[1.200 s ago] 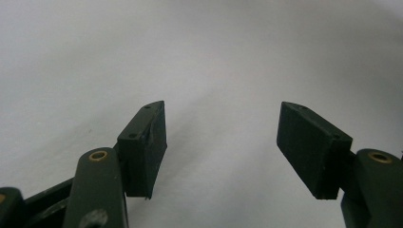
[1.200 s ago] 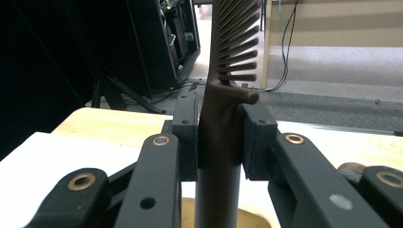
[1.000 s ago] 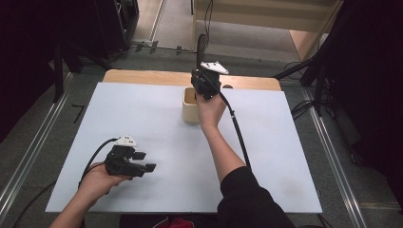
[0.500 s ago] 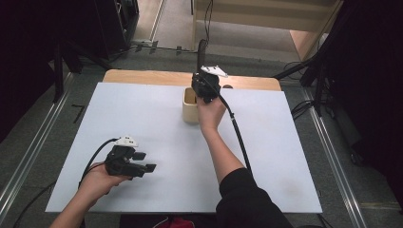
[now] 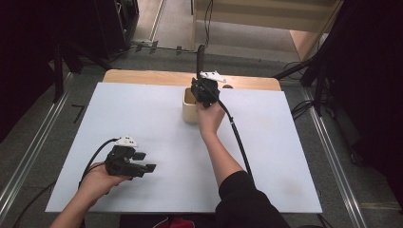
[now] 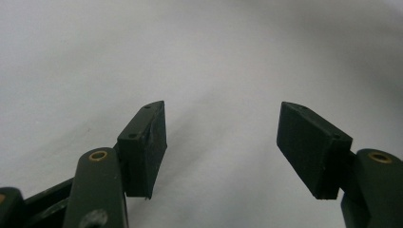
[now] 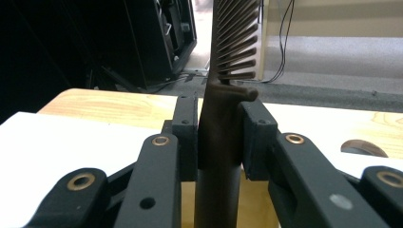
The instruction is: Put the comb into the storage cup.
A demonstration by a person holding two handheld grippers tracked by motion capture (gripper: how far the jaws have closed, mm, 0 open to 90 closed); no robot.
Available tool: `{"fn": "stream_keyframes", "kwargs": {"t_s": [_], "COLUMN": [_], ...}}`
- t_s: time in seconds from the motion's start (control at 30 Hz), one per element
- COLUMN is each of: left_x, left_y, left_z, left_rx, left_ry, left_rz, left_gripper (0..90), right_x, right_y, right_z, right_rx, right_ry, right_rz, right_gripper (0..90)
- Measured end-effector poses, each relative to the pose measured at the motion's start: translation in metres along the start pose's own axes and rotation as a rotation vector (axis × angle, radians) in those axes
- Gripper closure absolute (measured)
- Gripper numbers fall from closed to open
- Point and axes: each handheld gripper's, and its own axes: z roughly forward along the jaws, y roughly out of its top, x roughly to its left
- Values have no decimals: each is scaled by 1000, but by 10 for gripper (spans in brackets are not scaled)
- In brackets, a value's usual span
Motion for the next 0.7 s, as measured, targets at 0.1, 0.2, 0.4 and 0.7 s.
{"fn": "stream_keyframes", "kwargs": {"t_s": [0.1,0.2,0.4,0.7], "left_x": [0,0,0,0], "left_y": [0,0,0,0], "left_z": [0,0,0,0], "left_rx": [0,1,1,1], "left_ry": [0,2,2,1], "left_rz": [1,2,2,1], "left_gripper": [352,352,352,352], "right_x": [1,3,3,-1], "right_y": [-3,-5,-6,-7], "right_z": [-1,-3,-6,-11], "right_rx": [-17,-20,-23,-17], "right_ry": [3,4,11,6], "right_rz": [-8,-15,-19,-28], "right_gripper": [695,694,693,693]}}
